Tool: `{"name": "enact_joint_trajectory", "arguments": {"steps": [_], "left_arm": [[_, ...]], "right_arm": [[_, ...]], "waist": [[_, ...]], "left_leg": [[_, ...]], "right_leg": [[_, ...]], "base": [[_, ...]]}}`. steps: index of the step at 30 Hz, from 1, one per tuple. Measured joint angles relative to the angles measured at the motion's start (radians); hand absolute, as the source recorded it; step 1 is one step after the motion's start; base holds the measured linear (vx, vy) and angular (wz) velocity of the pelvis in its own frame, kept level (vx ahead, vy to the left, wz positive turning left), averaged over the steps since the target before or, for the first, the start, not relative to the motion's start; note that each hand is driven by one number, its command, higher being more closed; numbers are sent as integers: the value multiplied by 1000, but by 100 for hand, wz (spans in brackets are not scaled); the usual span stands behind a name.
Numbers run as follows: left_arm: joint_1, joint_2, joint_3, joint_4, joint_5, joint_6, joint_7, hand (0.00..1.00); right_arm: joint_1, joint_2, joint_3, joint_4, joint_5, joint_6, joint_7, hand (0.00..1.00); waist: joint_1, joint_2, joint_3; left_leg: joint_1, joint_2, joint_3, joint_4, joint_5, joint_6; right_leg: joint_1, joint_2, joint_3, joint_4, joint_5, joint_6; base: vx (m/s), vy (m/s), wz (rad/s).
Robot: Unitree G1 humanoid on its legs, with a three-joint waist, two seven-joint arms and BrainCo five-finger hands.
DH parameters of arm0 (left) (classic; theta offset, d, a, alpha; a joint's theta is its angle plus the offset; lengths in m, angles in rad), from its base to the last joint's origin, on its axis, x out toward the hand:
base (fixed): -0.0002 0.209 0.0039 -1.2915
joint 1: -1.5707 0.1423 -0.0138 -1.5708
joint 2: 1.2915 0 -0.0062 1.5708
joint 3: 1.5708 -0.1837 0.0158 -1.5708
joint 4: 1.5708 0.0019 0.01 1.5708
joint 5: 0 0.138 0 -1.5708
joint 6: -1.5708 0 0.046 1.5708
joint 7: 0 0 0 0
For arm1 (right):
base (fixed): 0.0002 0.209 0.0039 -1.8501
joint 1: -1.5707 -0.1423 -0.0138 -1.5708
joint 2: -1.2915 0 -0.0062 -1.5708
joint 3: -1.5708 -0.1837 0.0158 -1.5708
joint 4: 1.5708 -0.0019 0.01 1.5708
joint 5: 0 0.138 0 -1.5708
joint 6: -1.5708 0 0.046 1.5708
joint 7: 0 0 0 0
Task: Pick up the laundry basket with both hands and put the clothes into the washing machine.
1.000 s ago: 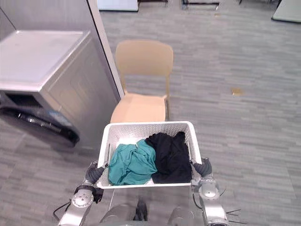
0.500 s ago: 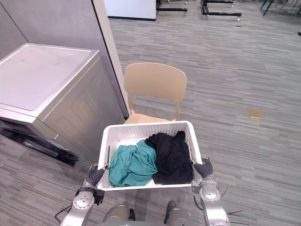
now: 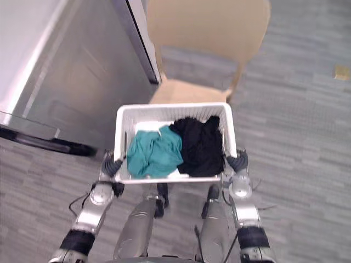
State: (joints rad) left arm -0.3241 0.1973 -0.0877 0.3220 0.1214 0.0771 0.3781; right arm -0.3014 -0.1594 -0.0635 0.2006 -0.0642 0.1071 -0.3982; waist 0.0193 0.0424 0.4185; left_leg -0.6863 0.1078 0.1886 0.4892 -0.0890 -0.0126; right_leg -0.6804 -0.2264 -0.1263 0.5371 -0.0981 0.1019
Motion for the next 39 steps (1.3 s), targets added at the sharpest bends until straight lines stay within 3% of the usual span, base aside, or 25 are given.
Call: {"name": "enact_joint_trajectory", "arguments": {"steps": [4,5,6,10,14,21,27,33,39], "left_arm": [[-165,8,48,34,-10,-8,50,100],[-181,12,58,32,-11,-11,51,0],[-214,15,70,34,-17,-13,65,0],[-304,11,125,31,-44,-44,102,0],[-370,12,141,50,-50,-44,123,0],[-405,19,160,91,-50,-39,126,0],[-261,-32,159,-37,-50,-37,125,0],[-86,-88,185,-250,-50,-46,127,0],[135,-140,233,-434,-54,-87,116,0]], "right_arm": [[-121,-3,0,-42,15,0,-62,100],[-131,-4,0,-60,14,0,-67,100],[-152,-4,0,-82,15,-9,-76,0],[-243,-4,-1,-90,21,-28,-114,0],[-305,-2,-20,-55,36,-55,-129,0],[-315,15,-18,-19,59,-72,-128,0],[-187,62,-14,-69,72,-81,-99,0],[-53,82,3,-282,72,-104,-71,0],[110,73,7,-442,51,-137,-3,0]], "waist": [[2,-2,32],[3,-6,35],[2,-6,35],[8,-6,35],[22,-6,35],[18,-7,34],[19,-18,39],[18,-26,35],[21,-48,20]], "left_leg": [[-116,26,1,51,-2,4],[-126,28,2,53,-2,4],[-148,31,1,56,-2,4],[-206,51,2,70,-2,3],[-217,60,2,64,4,4],[-196,66,-2,70,7,1],[-110,63,4,42,6,0],[-54,63,0,32,1,-7],[50,51,1,-4,-2,-11]], "right_leg": [[-108,16,13,28,13,-10],[-120,17,15,31,14,-11],[-142,17,14,37,16,-14],[-190,32,9,35,24,-19],[-195,41,3,14,37,-24],[-158,44,-14,0,38,-25],[-76,43,-19,-16,29,-26],[-15,39,-33,-13,12,-29],[80,30,-41,-27,-8,-24]], "base": [[-47,-9,-12],[6,-13,-5],[0,0,0],[18,-19,-4],[37,-6,-6],[64,1,3],[47,-27,4],[12,-43,7],[59,-54,8]]}}
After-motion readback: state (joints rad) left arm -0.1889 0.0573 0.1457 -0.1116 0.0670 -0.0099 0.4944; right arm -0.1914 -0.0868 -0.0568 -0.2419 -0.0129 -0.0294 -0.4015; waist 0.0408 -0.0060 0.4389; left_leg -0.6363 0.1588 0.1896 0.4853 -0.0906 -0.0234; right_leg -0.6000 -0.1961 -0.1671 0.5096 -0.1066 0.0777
